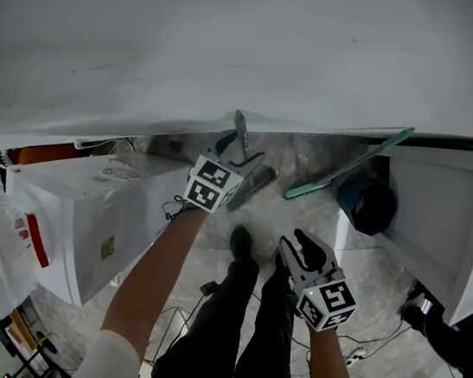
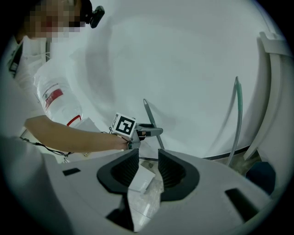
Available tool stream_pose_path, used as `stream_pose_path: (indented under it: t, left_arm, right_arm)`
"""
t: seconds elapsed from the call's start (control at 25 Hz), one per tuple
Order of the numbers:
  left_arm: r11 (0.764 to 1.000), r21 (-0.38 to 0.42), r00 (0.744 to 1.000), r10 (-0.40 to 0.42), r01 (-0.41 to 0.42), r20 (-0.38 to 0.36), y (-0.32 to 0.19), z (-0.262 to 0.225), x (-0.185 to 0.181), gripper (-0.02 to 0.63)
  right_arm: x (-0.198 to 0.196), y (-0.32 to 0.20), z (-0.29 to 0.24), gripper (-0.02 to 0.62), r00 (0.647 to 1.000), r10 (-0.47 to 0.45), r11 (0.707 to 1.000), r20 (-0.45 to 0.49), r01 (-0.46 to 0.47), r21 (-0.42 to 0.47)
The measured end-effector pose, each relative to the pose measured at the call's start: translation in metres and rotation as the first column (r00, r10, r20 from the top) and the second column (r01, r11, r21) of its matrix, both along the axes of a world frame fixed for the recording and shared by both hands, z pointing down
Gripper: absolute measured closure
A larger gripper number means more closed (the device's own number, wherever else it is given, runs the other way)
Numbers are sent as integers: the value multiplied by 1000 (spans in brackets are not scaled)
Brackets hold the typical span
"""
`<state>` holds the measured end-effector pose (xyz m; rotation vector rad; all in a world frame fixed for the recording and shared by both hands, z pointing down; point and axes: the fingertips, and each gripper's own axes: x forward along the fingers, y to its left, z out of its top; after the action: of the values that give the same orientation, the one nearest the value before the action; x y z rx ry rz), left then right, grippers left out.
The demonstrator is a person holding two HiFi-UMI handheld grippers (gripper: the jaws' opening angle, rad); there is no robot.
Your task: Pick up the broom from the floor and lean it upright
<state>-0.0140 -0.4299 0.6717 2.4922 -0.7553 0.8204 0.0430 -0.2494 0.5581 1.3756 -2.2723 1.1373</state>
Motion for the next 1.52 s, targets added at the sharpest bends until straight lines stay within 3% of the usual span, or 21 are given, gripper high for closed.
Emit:
stream_pose_path:
  t: [0.32,0.6,0.84,1.08,1.32,1.52]
  left_arm:
    - [998,1,998,-70,70,-3,14,-34,-37,313]
    - [994,37,993,-98,101,-66,48,-149,-50,320]
    - [995,71,993,-68,75,-94,104,-265,-49,395]
    - [989,121,984,-69,89,-165,134,-367,-56,470]
    - [980,135,973,-120,148,-196,170,-425,-70,556]
    - [967,156,965,-169,202,-201,204,-455,-77,579]
  right_arm:
    - [-2,-2,-38,471,999,-26,999,-48,27,35]
    - [1,3,-108,558,979,-80,996,-189,84,13]
    - [0,25,-192,595,967,-127,990,-221,137,29]
    - [-13,34,-267,595,959,-132,981,-250,163,107]
    - [-14,48,-326,595,950,-138,960,-279,198,198]
    - [0,68,-350,595,951,-150,946,-269,217,240]
